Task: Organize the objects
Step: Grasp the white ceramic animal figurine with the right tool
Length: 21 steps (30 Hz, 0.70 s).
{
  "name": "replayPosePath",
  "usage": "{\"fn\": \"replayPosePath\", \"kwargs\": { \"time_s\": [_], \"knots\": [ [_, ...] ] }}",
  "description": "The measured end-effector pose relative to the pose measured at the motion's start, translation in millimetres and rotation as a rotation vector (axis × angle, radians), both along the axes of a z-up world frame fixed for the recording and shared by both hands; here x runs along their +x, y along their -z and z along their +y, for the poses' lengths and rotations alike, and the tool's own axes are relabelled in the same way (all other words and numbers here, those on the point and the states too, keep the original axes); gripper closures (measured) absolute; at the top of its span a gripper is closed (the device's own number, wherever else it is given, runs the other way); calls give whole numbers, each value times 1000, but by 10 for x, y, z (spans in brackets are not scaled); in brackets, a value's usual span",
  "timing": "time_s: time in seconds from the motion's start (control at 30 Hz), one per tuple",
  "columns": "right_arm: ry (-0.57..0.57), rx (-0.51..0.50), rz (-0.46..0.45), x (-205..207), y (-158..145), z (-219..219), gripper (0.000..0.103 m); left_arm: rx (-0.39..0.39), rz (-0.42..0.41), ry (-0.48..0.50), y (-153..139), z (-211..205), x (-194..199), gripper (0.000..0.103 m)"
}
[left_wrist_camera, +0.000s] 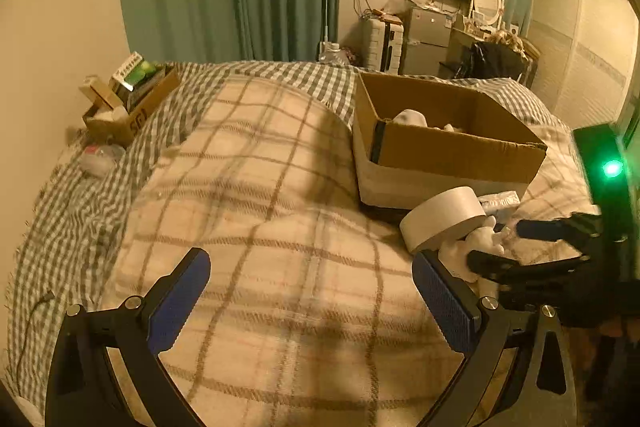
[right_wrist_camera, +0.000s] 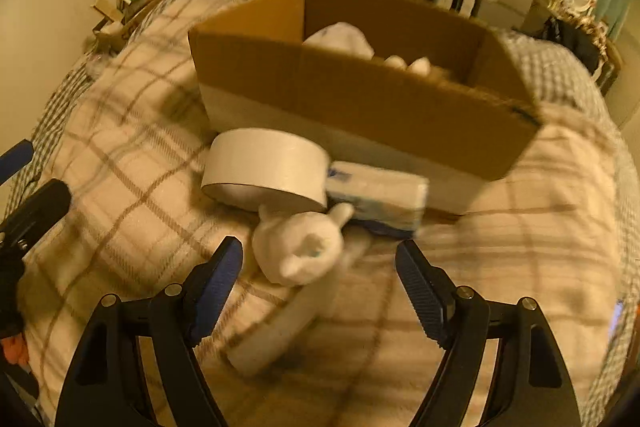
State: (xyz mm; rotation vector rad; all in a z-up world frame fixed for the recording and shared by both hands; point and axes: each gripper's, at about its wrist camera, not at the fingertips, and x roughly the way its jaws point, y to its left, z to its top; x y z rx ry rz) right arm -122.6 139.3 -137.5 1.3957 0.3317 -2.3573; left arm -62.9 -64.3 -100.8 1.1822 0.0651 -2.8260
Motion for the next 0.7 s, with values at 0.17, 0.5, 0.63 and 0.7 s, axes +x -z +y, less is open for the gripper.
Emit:
{"fn": "replayPosePath", "kwargs": {
  "time_s": [0.17,0.5,0.63,0.7],
  "knots": [
    [12,-11,-48,-168,97,-16,37,-18,-39,17,96,77,-35,0],
    [-22,-46,128,297,-494,177,61,-84,-55,54,48,350,-73,0],
    [48,-79,200,354,-822,499,61,-67,-69,115,56,567,-160,0],
    [85,-84,225,350,-906,635,61,-79,-80,133,91,660,-253,1]
  ]
}}
